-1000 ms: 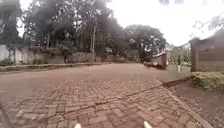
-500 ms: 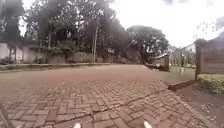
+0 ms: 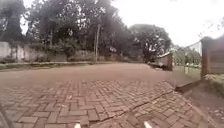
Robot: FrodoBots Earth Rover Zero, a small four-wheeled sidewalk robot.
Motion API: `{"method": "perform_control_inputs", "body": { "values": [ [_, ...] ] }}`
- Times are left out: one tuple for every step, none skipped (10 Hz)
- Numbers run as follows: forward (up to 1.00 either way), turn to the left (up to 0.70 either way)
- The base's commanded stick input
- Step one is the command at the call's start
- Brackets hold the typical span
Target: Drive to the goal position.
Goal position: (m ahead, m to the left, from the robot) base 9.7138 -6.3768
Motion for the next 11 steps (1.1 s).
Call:
{"method": "perform_control_inputs", "body": {
  "values": [
    [0.5,0.04],
    [0.5,0.02],
    [0.5,0.0],
    [0.5,0.04],
    [0.5,0.08],
    [0.5,0.0],
    [0.5,0.0],
    [0.5,0.5],
    [0.5,0.5],
    [0.5,0.44],
    [0.5,0.23]
  ]
}}
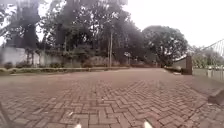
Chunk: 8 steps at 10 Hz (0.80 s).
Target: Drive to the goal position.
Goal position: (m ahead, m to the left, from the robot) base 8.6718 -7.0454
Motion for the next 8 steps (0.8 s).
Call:
{"method": "perform_control_inputs", "body": {
  "values": [
    [0.5,0.03],
    [0.5,0.04],
    [0.5,0.09],
    [0.5,0.07],
    [0.5,0.03],
    [0.5,0.0],
    [0.5,0.0],
    [0.5,-0.01]
  ]
}}
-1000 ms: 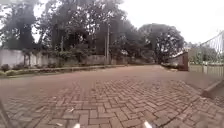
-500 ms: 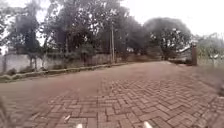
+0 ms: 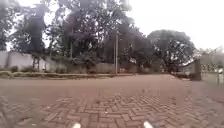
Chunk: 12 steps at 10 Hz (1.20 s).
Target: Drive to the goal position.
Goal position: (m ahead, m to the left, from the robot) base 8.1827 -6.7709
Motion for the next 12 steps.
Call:
{"method": "perform_control_inputs", "body": {
  "values": [
    [0.5,-0.17],
    [0.5,-0.32],
    [0.5,-0.48],
    [0.5,-0.49],
    [0.5,-0.5],
    [0.5,-0.5],
    [0.5,-0.47],
    [0.5,-0.49],
    [0.5,-0.5],
    [0.5,-0.5],
    [0.5,-0.5],
    [0.5,-0.5]
  ]
}}
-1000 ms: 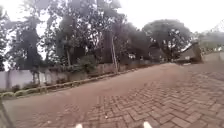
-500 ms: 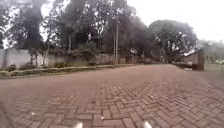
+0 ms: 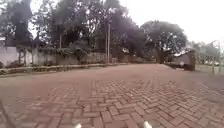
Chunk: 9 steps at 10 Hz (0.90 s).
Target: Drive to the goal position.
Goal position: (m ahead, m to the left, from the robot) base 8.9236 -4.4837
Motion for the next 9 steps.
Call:
{"method": "perform_control_inputs", "body": {
  "values": [
    [0.5,-0.5],
    [0.5,-0.5],
    [0.5,-0.5],
    [0.5,-0.5],
    [0.5,-0.5],
    [0.5,-0.5],
    [0.5,-0.5],
    [0.5,-0.5],
    [0.5,-0.5]
  ]
}}
